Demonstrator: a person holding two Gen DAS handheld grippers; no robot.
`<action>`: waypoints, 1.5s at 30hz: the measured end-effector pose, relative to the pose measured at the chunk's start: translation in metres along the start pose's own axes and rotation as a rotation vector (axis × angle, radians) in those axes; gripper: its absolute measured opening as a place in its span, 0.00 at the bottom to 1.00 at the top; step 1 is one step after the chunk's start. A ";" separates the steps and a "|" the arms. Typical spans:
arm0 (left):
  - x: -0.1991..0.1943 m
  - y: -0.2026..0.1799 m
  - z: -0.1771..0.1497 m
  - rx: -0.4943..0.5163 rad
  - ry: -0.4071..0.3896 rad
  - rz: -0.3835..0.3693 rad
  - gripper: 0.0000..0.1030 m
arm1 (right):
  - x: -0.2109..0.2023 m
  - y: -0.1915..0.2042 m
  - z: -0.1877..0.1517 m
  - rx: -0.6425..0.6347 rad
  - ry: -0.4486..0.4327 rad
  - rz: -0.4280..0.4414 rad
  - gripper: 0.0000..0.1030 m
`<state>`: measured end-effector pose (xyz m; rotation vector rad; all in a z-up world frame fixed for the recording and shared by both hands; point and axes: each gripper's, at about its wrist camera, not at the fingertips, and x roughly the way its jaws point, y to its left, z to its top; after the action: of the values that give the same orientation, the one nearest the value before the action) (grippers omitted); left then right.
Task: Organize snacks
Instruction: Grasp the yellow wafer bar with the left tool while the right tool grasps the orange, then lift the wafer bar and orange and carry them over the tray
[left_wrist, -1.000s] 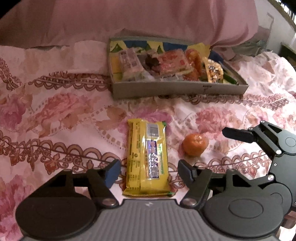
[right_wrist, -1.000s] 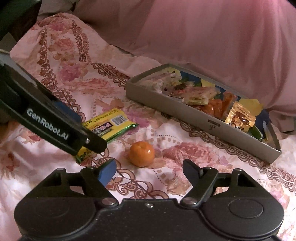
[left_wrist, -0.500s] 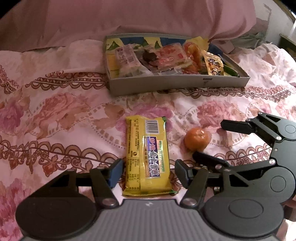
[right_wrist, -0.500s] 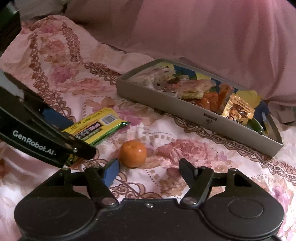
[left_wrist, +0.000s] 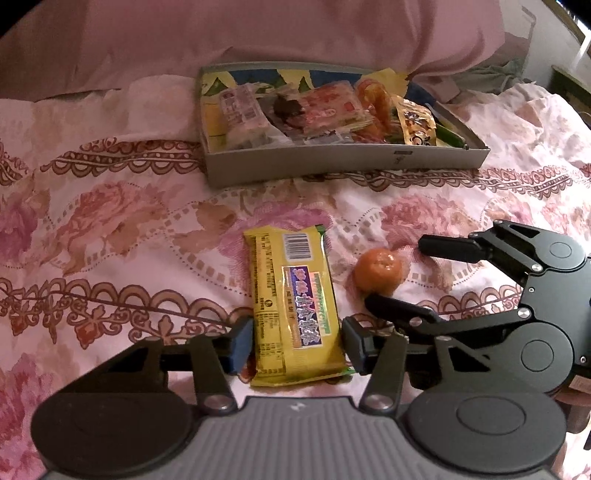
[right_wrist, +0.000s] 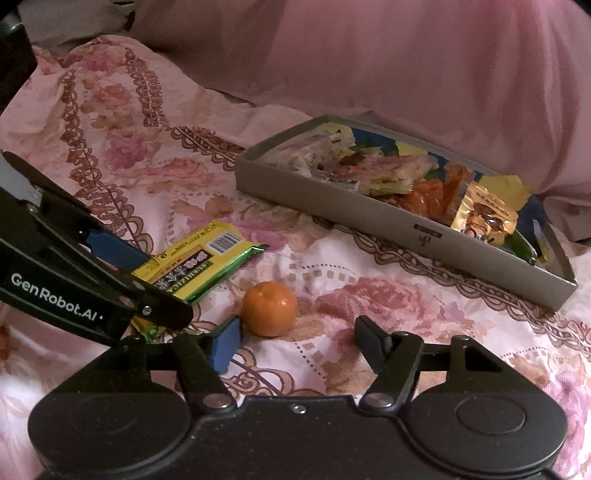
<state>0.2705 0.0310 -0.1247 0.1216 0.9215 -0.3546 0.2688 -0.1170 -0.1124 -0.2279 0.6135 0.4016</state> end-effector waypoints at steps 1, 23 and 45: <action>0.000 0.000 0.000 0.000 0.002 0.000 0.54 | 0.000 0.001 0.000 -0.009 -0.002 0.002 0.62; -0.001 -0.002 0.001 -0.005 0.011 0.014 0.51 | -0.012 0.004 -0.002 -0.026 -0.020 -0.006 0.35; -0.033 0.009 -0.002 -0.169 -0.014 -0.022 0.51 | -0.088 -0.010 -0.002 0.054 -0.111 -0.085 0.35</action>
<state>0.2541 0.0484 -0.1001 -0.0461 0.9353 -0.2957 0.2072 -0.1529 -0.0604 -0.1781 0.5034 0.3132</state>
